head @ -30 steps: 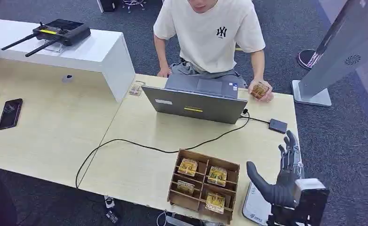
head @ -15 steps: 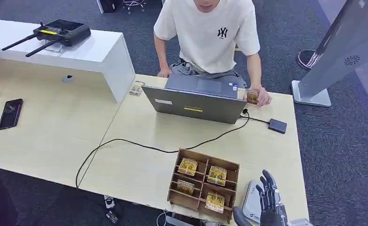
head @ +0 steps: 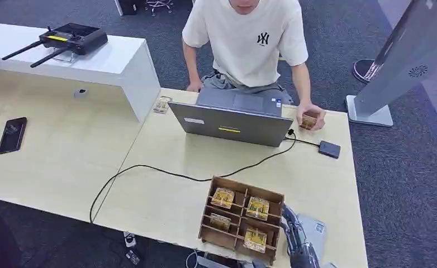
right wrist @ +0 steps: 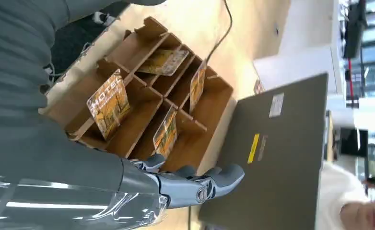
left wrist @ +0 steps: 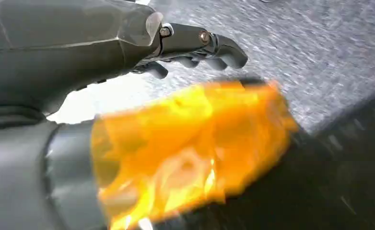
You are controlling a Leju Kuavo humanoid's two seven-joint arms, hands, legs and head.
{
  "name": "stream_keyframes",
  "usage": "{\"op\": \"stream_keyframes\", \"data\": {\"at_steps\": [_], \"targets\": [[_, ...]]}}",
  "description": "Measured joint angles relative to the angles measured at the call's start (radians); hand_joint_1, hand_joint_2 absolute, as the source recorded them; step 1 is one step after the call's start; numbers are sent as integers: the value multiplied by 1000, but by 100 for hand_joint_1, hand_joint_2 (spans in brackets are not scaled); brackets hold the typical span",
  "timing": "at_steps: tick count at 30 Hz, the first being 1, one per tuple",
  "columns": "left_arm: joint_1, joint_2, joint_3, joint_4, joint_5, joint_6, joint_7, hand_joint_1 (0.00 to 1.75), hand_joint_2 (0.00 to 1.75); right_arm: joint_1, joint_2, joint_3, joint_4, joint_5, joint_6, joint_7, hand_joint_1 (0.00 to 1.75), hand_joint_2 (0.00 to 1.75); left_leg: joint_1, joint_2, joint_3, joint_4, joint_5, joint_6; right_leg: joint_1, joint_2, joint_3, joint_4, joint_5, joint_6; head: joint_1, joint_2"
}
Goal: Pass the card to the sensor for recognition and then transmit it.
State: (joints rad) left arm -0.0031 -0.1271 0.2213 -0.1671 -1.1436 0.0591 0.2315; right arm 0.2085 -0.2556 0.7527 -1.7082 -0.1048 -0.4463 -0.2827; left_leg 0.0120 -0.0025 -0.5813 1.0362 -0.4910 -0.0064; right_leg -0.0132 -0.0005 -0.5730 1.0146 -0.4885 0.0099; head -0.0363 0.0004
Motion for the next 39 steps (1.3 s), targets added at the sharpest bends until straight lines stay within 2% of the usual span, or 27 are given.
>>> {"op": "stream_keyframes", "data": {"at_steps": [1, 2, 3, 6, 12, 15, 18, 19, 20, 22, 23, 24, 26, 33, 36, 37, 39], "targets": [[1, 14, 6, 0, 4, -8, -12, 0, 0, -6, -3, 6, 5, 21, -8, 0, 5, 175, 0, 0, 0, 0, 0, 0, 0, 0, 0, 0, 0, 0, 0, 0], [3, 40, 14, 0, 6, -16, -19, 0, 0, -11, -5, 14, 10, 55, -21, 1, 136, 175, 0, 0, 0, 0, 1, -1, 0, 0, 0, 0, 0, 0, -1, 0], [11, 58, 19, 0, 6, -17, -24, 0, 0, -15, -7, 23, 15, 93, -42, 10, 175, 175, 0, 0, 1, 0, 1, -1, 0, 0, 0, 0, 0, 0, -2, 0], [25, 90, 31, 0, 4, -9, -23, 0, 0, -19, -12, 37, 26, 186, -93, 29, 175, 175, 0, -2, 1, -1, 2, -3, 0, -1, -1, 1, -1, -1, -3, 0], [33, 93, 36, 0, -10, -2, -24, 0, 0, -31, -13, 74, 46, 395, -193, 68, 175, 175, -1, -2, 0, 0, 1, -2, 0, -1, 0, 0, -1, -1, -1, 0], [33, 94, 36, 0, -18, 2, -24, 0, 0, -35, -13, 88, 55, 468, -226, 95, 175, 175, -1, -2, 0, 0, 1, -2, 0, -1, 0, 0, 0, -1, -1, 0], [33, 94, 36, 0, -20, 3, -24, 0, 0, -40, -13, 95, 61, 485, -233, 105, 175, 175, -1, -2, 0, 0, 1, -2, 0, -1, 0, 0, 0, -1, -1, 0], [33, 94, 35, 0, -21, 4, -25, 0, 0, -43, -14, 96, 63, 501, -237, 116, 166, 175, -1, -2, 0, 0, 1, -2, 0, -1, 0, 0, 0, -1, -1, 0], [33, 93, 35, 0, -24, 4, -25, 0, 0, -46, -15, 99, 64, 526, -242, 131, 145, 175, -1, -2, 1, 0, 1, -2, 0, 0, 0, 0, 0, -1, -1, 0], [33, 92, 35, 0, -27, 4, -25, 0, 0, -49, -19, 99, 64, 602, -245, 165, 80, 175, -1, -2, 1, 0, 1, -2, 0, 0, 0, 0, 0, -1, -1, 0], [33, 92, 35, 0, -27, 4, -25, 0, 0, -49, -19, 99, 64, 640, -245, 182, 58, 175, -1, -2, 1, 0, 1, -2, 0, 0, 0, 0, 0, -1, -1, 0], [33, 92, 35, 0, -29, 4, -25, 0, 0, -49, -20, 98, 64, 689, -245, 202, 45, 175, -1, -2, 1, 0, 1, -2, 0, 0, 0, 0, 0, -1, -1, 0], [32, 92, 35, 0, -30, 4, -25, 0, 0, -48, -21, 93, 64, 798, -245, 237, 35, 175, -1, -2, 1, 0, 1, -2, 0, 0, -1, 0, 0, -1, -1, 0], [27, 92, 35, 0, -31, -5, -14, 0, 0, -40, -11, 64, 75, 1076, -256, 314, 44, 175, -1, -1, 1, 0, 1, -2, 0, 0, -1, 0, 0, -1, -2, 0], [24, 92, 35, 0, -29, -9, -13, 0, 0, -40, -5, 55, 86, 1126, -257, 325, 54, 175, -1, -1, 1, 0, 1, -2, 0, 0, 0, 0, 0, -1, -1, 0], [22, 92, 35, 0, -26, -11, -12, 0, 0, -39, -2, 52, 90, 1137, -257, 328, 65, 175, -1, -2, 1, 0, 1, -2, 0, 0, 0, 0, 0, -1, -2, 0], [19, 92, 36, 0, -20, -11, -11, 0, 0, -39, 2, 50, 100, 1151, -257, 330, 66, 175, -1, -2, 1, 0, 1, -2, 0, 0, 0, 0, 0, -1, -2, 0]]}}
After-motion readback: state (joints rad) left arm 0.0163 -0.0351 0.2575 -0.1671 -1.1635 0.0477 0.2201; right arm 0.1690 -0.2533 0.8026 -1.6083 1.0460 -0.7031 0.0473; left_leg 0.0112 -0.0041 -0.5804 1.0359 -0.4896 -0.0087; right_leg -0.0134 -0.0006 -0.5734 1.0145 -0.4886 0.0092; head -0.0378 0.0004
